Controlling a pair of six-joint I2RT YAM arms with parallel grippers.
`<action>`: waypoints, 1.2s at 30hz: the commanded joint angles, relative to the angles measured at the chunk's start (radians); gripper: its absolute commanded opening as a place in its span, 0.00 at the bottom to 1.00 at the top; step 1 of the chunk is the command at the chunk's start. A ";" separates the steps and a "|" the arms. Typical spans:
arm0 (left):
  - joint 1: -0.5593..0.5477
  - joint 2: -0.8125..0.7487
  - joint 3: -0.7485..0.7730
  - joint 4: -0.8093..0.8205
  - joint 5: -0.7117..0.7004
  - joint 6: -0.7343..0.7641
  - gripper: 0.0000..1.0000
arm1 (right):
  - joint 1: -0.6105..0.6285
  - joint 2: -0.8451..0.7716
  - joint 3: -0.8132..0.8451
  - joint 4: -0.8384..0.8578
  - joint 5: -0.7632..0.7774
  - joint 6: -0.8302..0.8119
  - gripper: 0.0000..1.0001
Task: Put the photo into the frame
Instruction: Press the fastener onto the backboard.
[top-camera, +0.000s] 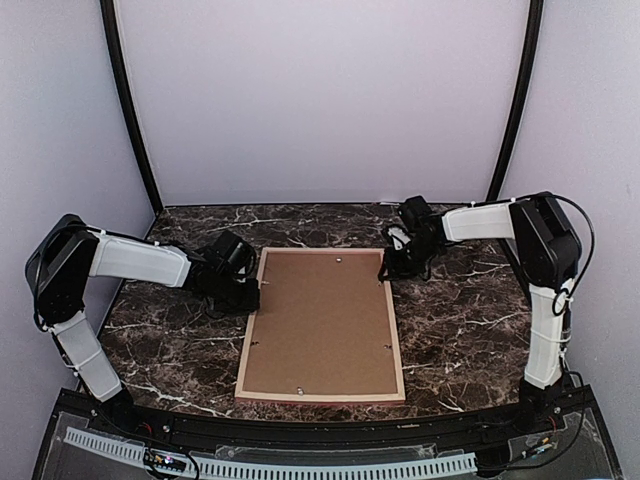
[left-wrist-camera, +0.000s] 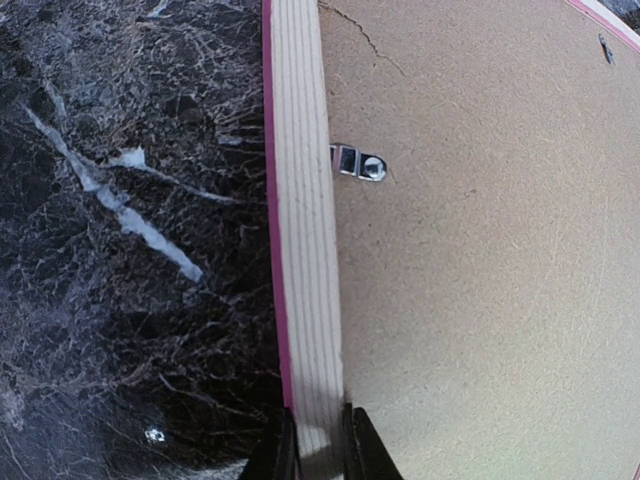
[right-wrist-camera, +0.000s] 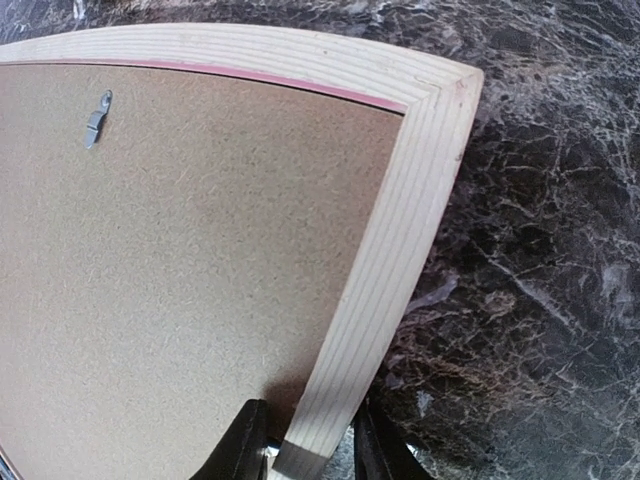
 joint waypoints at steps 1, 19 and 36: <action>-0.007 -0.008 0.003 -0.009 0.040 0.027 0.00 | -0.018 0.054 -0.029 -0.155 -0.023 -0.111 0.30; -0.008 0.004 0.014 -0.009 0.044 0.031 0.00 | -0.012 0.053 -0.019 -0.143 0.020 -0.045 0.38; -0.008 0.003 0.011 -0.012 0.039 0.028 0.00 | -0.013 0.073 0.019 -0.261 0.003 -0.210 0.31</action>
